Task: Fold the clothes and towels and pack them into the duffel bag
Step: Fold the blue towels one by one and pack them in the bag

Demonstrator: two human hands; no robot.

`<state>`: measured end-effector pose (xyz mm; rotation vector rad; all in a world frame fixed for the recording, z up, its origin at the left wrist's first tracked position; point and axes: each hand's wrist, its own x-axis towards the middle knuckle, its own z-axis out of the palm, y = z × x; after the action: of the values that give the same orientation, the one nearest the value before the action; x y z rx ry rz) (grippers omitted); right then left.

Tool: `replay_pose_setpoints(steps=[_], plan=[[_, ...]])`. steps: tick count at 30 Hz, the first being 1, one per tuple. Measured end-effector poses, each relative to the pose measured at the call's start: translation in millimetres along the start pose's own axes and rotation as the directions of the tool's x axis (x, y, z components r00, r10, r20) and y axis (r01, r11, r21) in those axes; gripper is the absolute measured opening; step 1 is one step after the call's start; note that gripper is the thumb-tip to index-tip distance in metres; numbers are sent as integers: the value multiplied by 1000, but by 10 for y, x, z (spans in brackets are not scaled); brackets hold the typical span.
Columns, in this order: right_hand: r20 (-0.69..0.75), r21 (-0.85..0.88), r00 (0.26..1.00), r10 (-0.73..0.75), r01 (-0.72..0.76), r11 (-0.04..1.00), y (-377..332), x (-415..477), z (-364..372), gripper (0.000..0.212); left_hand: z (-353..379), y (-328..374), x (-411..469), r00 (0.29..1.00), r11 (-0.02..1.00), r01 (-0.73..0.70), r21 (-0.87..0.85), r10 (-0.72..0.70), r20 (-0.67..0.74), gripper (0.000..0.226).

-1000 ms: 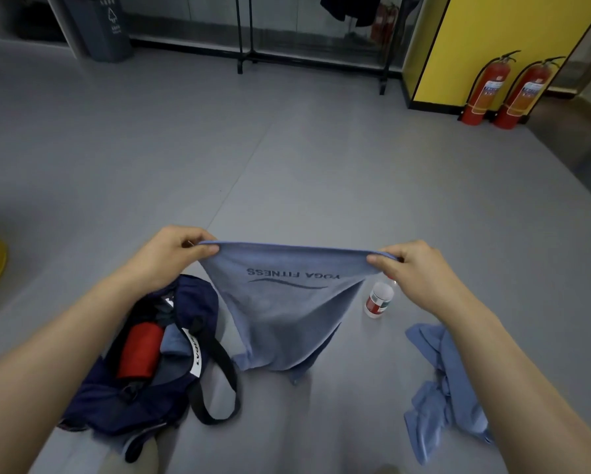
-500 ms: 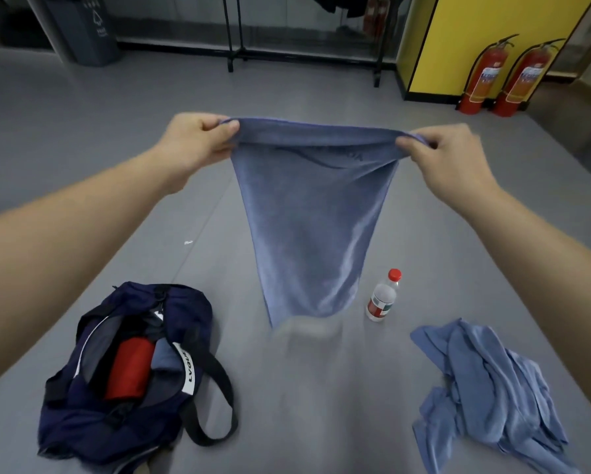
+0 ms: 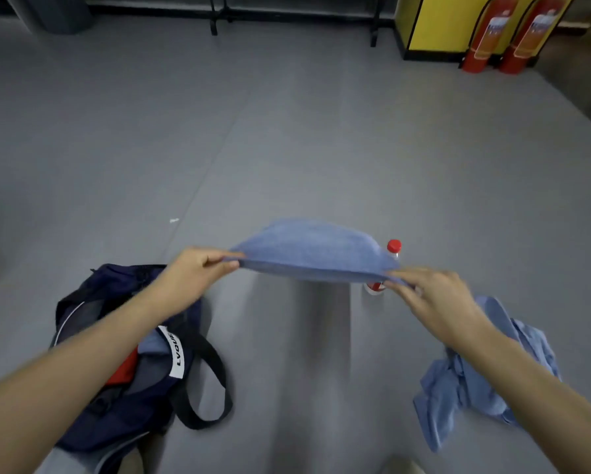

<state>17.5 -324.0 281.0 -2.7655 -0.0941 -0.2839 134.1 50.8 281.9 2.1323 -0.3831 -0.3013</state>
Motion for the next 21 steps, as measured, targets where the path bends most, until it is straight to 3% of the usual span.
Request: replay_pose_setpoints(steps=[3, 8, 9, 12, 15, 17, 19, 21], plan=[[189, 45, 982, 7, -15, 999, 161, -352, 656, 35, 452, -748, -240, 988, 990, 126, 67, -132, 84, 23], [468, 92, 883, -24, -22, 995, 322, -943, 1682, 18, 1190, -1751, -671, 931, 941, 247, 232, -297, 213, 24], [495, 83, 866, -72, 36, 996, 347, -1052, 1876, 14, 1317, -1908, -767, 920, 931, 241, 274, -309, 241, 24], [604, 7, 764, -228, 281, 960, 346, -1396, 2343, 21, 1632, -2169, -1103, 916, 904, 131, 407, -268, 299, 27], [747, -30, 648, -148, 255, 967, 322, -1667, 2589, 46, 1795, -2317, -1375, 894, 852, -97, 514, -153, 422, 48], [795, -69, 593, -129, 300, 952, 272, -1847, 2594, 46, 1818, -2430, -1531, 885, 782, -218, 584, -93, 456, 67], [791, -144, 581, -191, 480, 866, 232, -2042, 2634, 39, 1782, -2507, -1657, 869, 758, -239, 606, -111, 482, 67], [730, -164, 645, -226, 486, 858, 235, -2112, 2676, 62, 1750, -2499, -1766, 825, 756, -249, 606, -162, 541, 44]])
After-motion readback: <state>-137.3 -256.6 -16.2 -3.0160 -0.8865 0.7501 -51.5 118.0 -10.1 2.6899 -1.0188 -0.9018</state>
